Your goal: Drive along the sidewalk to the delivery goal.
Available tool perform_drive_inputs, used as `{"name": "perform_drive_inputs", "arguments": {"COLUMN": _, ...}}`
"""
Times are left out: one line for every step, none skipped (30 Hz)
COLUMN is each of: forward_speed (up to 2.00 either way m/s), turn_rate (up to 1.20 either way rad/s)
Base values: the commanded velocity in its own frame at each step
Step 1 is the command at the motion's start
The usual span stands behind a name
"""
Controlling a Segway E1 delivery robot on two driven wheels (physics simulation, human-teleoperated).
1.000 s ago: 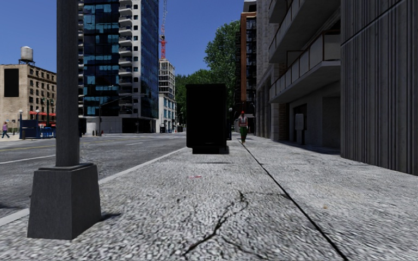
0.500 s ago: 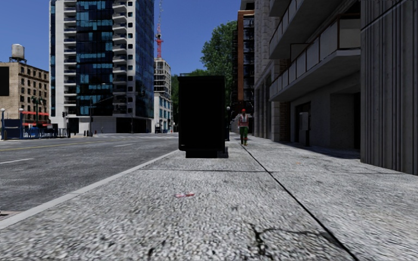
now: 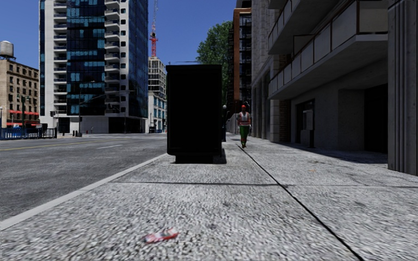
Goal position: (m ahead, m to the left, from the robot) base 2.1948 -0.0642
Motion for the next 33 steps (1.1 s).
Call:
{"name": "perform_drive_inputs", "arguments": {"forward_speed": 2.00, "turn_rate": 0.00}}
{"name": "perform_drive_inputs", "arguments": {"forward_speed": 2.00, "turn_rate": 0.00}}
{"name": "perform_drive_inputs", "arguments": {"forward_speed": 2.00, "turn_rate": 0.00}}
{"name": "perform_drive_inputs", "arguments": {"forward_speed": 2.00, "turn_rate": 0.00}}
{"name": "perform_drive_inputs", "arguments": {"forward_speed": 2.00, "turn_rate": 0.00}}
{"name": "perform_drive_inputs", "arguments": {"forward_speed": 2.00, "turn_rate": 0.00}}
{"name": "perform_drive_inputs", "arguments": {"forward_speed": 2.00, "turn_rate": 0.00}}
{"name": "perform_drive_inputs", "arguments": {"forward_speed": 2.00, "turn_rate": 0.00}}
{"name": "perform_drive_inputs", "arguments": {"forward_speed": 2.00, "turn_rate": 0.00}}
{"name": "perform_drive_inputs", "arguments": {"forward_speed": 2.00, "turn_rate": 0.00}}
{"name": "perform_drive_inputs", "arguments": {"forward_speed": 2.00, "turn_rate": 0.00}}
{"name": "perform_drive_inputs", "arguments": {"forward_speed": 2.00, "turn_rate": 0.00}}
{"name": "perform_drive_inputs", "arguments": {"forward_speed": 2.00, "turn_rate": 0.00}}
{"name": "perform_drive_inputs", "arguments": {"forward_speed": 2.00, "turn_rate": 0.00}}
{"name": "perform_drive_inputs", "arguments": {"forward_speed": 2.00, "turn_rate": 0.00}}
{"name": "perform_drive_inputs", "arguments": {"forward_speed": 2.00, "turn_rate": 0.00}}
{"name": "perform_drive_inputs", "arguments": {"forward_speed": 2.00, "turn_rate": 0.00}}
{"name": "perform_drive_inputs", "arguments": {"forward_speed": 2.00, "turn_rate": -0.02}}
{"name": "perform_drive_inputs", "arguments": {"forward_speed": 2.00, "turn_rate": -0.05}}
{"name": "perform_drive_inputs", "arguments": {"forward_speed": 2.00, "turn_rate": -0.05}}
{"name": "perform_drive_inputs", "arguments": {"forward_speed": 2.00, "turn_rate": -0.07}}
{"name": "perform_drive_inputs", "arguments": {"forward_speed": 1.94, "turn_rate": -0.08}}
{"name": "perform_drive_inputs", "arguments": {"forward_speed": 1.70, "turn_rate": -0.08}}
{"name": "perform_drive_inputs", "arguments": {"forward_speed": 1.45, "turn_rate": -0.08}}
{"name": "perform_drive_inputs", "arguments": {"forward_speed": 1.45, "turn_rate": -0.08}}
{"name": "perform_drive_inputs", "arguments": {"forward_speed": 1.34, "turn_rate": -0.09}}
{"name": "perform_drive_inputs", "arguments": {"forward_speed": 1.24, "turn_rate": -0.10}}
{"name": "perform_drive_inputs", "arguments": {"forward_speed": 1.16, "turn_rate": -0.10}}
{"name": "perform_drive_inputs", "arguments": {"forward_speed": 1.04, "turn_rate": -0.10}}
{"name": "perform_drive_inputs", "arguments": {"forward_speed": 1.04, "turn_rate": -0.10}}
{"name": "perform_drive_inputs", "arguments": {"forward_speed": 0.95, "turn_rate": -0.10}}
{"name": "perform_drive_inputs", "arguments": {"forward_speed": 0.83, "turn_rate": -0.10}}
{"name": "perform_drive_inputs", "arguments": {"forward_speed": 0.71, "turn_rate": -0.10}}
